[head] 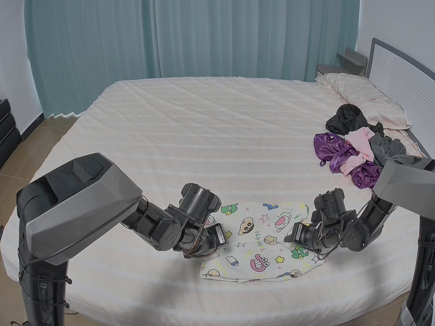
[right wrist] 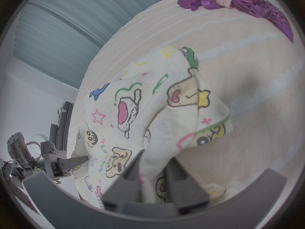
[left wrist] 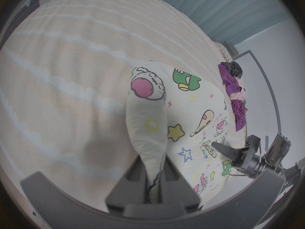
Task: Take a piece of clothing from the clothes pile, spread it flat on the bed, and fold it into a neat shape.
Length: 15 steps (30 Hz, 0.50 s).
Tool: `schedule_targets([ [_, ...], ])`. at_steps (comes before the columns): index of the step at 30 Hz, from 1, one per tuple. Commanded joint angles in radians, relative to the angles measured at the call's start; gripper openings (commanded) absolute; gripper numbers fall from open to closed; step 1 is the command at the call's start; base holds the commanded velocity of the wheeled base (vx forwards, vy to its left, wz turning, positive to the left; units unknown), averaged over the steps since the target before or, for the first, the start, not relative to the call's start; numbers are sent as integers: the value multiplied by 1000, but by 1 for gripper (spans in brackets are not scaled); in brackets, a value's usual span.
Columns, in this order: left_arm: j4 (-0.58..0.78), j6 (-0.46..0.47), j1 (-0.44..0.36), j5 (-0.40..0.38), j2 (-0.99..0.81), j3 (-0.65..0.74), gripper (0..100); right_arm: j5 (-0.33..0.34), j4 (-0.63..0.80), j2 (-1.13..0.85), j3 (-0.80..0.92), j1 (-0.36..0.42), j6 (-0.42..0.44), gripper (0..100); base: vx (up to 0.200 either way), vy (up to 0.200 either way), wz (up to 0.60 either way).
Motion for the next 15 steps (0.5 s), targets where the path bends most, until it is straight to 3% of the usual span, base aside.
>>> schedule_targets([
  [1,1,-18,1,1,-19,5,0,-2,-2,0,-2,3,23,0,0,0,0],
  [5,3,-76,1,1,-50,5,0,0,-4,-29,2,15,60,0,0,0,0],
  [11,18,-87,1,1,-79,13,0,-2,4,-59,9,23,74,0,0,0,0],
  [15,52,-90,1,-1,-96,11,0,-2,4,-66,11,23,85,0,0,-200,0],
])
